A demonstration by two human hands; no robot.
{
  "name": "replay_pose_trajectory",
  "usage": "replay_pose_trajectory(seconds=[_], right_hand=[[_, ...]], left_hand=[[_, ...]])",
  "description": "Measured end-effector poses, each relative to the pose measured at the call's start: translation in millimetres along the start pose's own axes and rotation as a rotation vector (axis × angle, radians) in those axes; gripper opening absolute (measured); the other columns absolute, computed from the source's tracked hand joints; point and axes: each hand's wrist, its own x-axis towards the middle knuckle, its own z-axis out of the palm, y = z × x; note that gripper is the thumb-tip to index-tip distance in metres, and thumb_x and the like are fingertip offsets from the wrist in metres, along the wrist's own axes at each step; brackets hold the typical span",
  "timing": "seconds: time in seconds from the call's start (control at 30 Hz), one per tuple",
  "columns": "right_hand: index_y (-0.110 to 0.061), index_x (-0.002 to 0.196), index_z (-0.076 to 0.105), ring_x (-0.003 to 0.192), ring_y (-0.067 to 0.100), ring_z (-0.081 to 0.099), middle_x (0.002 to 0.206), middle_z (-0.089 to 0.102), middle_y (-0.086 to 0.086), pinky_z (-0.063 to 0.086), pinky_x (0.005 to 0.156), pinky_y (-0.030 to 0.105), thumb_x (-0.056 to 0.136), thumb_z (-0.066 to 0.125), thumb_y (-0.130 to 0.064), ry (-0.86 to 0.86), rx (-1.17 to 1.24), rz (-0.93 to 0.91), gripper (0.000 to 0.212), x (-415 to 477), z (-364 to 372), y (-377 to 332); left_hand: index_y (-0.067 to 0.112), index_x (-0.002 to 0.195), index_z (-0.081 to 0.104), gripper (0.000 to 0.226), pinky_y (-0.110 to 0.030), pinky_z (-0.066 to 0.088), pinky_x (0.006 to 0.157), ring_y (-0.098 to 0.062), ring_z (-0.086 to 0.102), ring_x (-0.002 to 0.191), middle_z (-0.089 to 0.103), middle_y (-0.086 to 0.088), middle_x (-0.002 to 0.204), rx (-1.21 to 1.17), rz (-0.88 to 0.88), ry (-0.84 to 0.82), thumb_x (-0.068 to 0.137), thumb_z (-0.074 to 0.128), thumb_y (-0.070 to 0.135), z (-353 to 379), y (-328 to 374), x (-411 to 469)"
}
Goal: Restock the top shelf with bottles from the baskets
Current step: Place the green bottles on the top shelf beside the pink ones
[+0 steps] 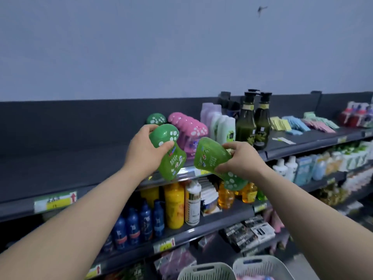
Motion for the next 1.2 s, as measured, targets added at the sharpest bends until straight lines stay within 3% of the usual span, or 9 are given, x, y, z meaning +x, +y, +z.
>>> replay_pose_trajectory(seconds=[0.13,0.33,0.4,0.5,0.63,0.83,0.97,1.1,1.2], right_hand=[[-0.025,0.128,0.058,0.086,0.016,0.066,0.110,0.065,-0.004,0.058,0.081,0.038,0.058,0.088,-0.026,0.036,-0.104,-0.109,0.076,35.4,9.9,-27.1],[-0.015,0.104,0.063,0.071,0.007,0.058,0.079,0.060,-0.007,0.048,0.060,0.023,0.060,0.087,-0.029,0.077,-0.157,-0.111,0.052,105.0,21.6,-62.9],[-0.019,0.103,0.063,0.074,0.008,0.058,0.083,0.061,-0.007,0.046,0.057,0.021,0.060,0.087,-0.029,0.086,-0.167,-0.115,0.051,131.4,23.7,-74.9],[-0.023,0.105,0.065,0.074,0.009,0.062,0.090,0.063,-0.007,0.055,0.060,0.027,0.058,0.086,-0.027,0.081,-0.207,-0.139,0.052,167.8,26.1,-92.7],[-0.028,0.108,0.065,0.062,0.006,0.061,0.089,0.060,-0.010,0.058,0.059,0.030,0.059,0.086,-0.026,0.066,-0.303,-0.147,0.053,206.4,34.2,-110.2],[-0.023,0.106,0.067,0.066,0.011,0.063,0.086,0.062,-0.006,0.052,0.053,0.026,0.057,0.088,-0.028,0.080,-0.334,-0.142,0.053,254.4,49.4,-116.3],[-0.022,0.109,0.061,0.073,0.014,0.059,0.083,0.052,-0.010,0.045,0.055,0.024,0.056,0.090,-0.029,0.085,-0.324,-0.133,0.061,270.7,52.4,-113.8],[-0.016,0.111,0.055,0.083,0.018,0.057,0.093,0.055,-0.002,0.049,0.063,0.029,0.055,0.091,-0.032,0.085,-0.330,-0.113,0.069,277.0,51.3,-113.6],[-0.004,0.104,0.060,0.076,0.021,0.061,0.087,0.062,0.006,0.053,0.064,0.034,0.055,0.091,-0.033,0.063,-0.358,-0.073,0.065,276.5,49.9,-119.6]], left_hand=[[0.021,0.118,0.060,0.047,-0.030,0.047,0.088,-0.015,0.060,0.101,0.065,0.005,0.111,-0.017,-0.009,0.015,0.075,0.078,0.031,-10.0,-14.5,45.9],[0.027,0.114,0.063,0.041,-0.029,0.050,0.080,-0.015,0.062,0.097,0.066,0.009,0.106,-0.037,-0.019,-0.059,0.076,0.078,0.029,0.2,-50.1,131.2],[0.028,0.119,0.062,0.047,-0.027,0.050,0.075,-0.015,0.062,0.099,0.065,0.008,0.111,-0.051,-0.038,-0.089,0.075,0.079,0.030,8.4,-65.2,161.5],[0.030,0.119,0.059,0.052,-0.032,0.049,0.092,-0.013,0.060,0.107,0.062,0.007,0.119,-0.071,-0.059,-0.135,0.072,0.082,0.030,26.1,-93.1,202.5],[0.025,0.116,0.058,0.054,-0.036,0.049,0.094,-0.015,0.057,0.112,0.059,0.004,0.124,-0.018,-0.097,-0.199,0.069,0.084,0.032,52.7,-128.0,241.5],[0.019,0.124,0.061,0.064,-0.033,0.046,0.096,-0.019,0.054,0.113,0.053,0.002,0.120,0.001,-0.063,-0.241,0.066,0.087,0.032,84.6,-162.8,271.2],[0.019,0.121,0.061,0.064,-0.025,0.041,0.089,-0.017,0.054,0.111,0.057,0.002,0.119,-0.001,-0.040,-0.216,0.065,0.087,0.032,97.0,-171.7,280.2],[0.024,0.113,0.062,0.060,-0.030,0.046,0.083,-0.014,0.055,0.103,0.059,0.009,0.111,0.163,0.003,-0.155,0.063,0.085,0.046,96.3,-172.2,282.8],[0.024,0.120,0.060,0.058,-0.026,0.042,0.080,-0.012,0.052,0.096,0.051,0.009,0.110,0.216,0.051,-0.177,0.069,0.079,0.044,94.4,-175.2,281.9]])
